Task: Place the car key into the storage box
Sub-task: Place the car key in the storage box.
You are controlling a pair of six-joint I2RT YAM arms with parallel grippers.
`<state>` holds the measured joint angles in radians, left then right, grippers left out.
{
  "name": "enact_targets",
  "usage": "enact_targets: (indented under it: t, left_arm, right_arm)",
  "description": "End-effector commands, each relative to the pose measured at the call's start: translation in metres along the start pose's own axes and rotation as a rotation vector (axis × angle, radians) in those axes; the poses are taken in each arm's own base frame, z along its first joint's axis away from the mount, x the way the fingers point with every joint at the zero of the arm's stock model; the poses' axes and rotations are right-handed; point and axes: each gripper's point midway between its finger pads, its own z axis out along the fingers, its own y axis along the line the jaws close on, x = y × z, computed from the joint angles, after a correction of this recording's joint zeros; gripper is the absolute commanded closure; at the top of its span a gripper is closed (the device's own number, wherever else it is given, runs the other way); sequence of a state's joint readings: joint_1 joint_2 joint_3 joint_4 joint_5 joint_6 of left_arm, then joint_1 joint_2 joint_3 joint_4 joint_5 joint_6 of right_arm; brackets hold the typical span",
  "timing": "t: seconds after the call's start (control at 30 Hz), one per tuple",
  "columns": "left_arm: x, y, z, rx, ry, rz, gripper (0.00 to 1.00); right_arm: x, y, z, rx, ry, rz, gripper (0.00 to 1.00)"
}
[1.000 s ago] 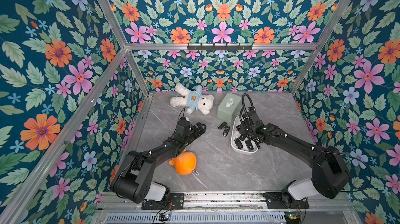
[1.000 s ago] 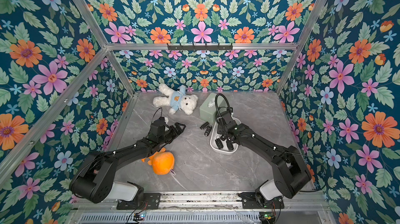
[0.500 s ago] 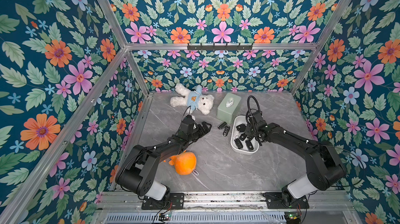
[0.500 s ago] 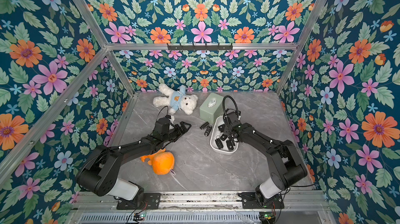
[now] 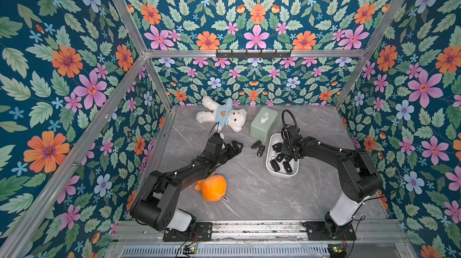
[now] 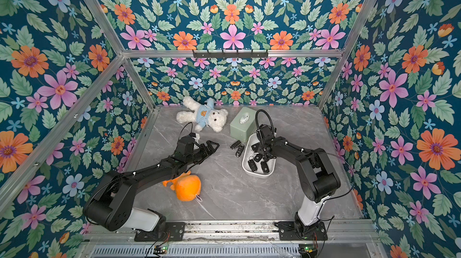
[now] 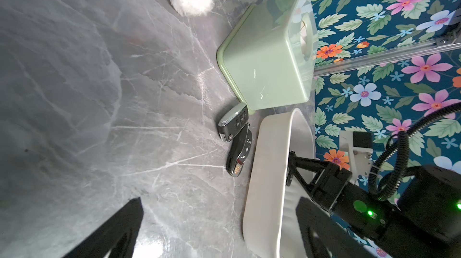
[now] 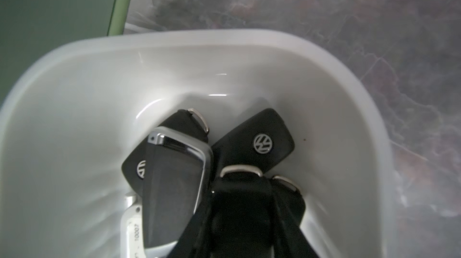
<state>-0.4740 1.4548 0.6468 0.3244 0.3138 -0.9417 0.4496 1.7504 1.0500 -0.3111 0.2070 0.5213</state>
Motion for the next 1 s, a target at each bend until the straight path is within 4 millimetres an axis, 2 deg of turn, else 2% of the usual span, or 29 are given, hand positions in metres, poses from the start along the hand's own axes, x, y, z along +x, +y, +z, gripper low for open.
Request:
enact_targets:
  t: [0.0,0.13,0.23,0.37,0.47,0.57,0.63,0.73,0.77,0.97]
  left_arm:
    - [-0.002,0.003,-0.002,-0.029,-0.007,0.026,0.00]
    - [-0.005,0.009,-0.005,-0.082,-0.022,0.043,0.00]
    - [-0.007,0.009,-0.008,-0.097,-0.044,0.067,0.00]
    - [-0.010,0.008,-0.010,-0.115,-0.059,0.083,0.00]
    - [-0.013,0.009,-0.009,-0.130,-0.071,0.078,0.00]
    - [-0.018,0.006,-0.010,-0.138,-0.101,0.095,0.00]
    - [-0.021,0.001,-0.008,-0.147,-0.111,0.124,0.00]
    - [-0.019,-0.006,0.000,-0.164,-0.068,0.196,0.00]
    - [-0.019,-0.010,0.003,-0.173,-0.055,0.226,0.00]
    - [-0.023,-0.019,0.025,-0.274,-0.014,0.416,0.00]
  right_arm:
    - [0.000,-0.002,0.002,0.017,0.003,-0.008,0.67]
    - [-0.001,-0.002,0.002,0.020,-0.001,-0.008,0.64]
    - [-0.006,0.000,-0.001,0.013,-0.015,-0.005,0.55]
    - [-0.019,0.004,-0.010,0.002,-0.049,-0.021,0.50]
    - [-0.030,0.009,-0.021,-0.012,-0.081,-0.030,0.42]
    - [-0.042,0.013,-0.036,-0.043,-0.131,-0.022,0.34]
    - [-0.052,0.017,-0.054,-0.081,-0.181,-0.007,0.26]
    - [-0.061,0.019,-0.076,-0.143,-0.258,0.027,0.04]
    - [-0.064,0.018,-0.084,-0.165,-0.284,0.045,0.01]
    - [-0.073,0.010,-0.122,-0.238,-0.412,0.125,0.01]
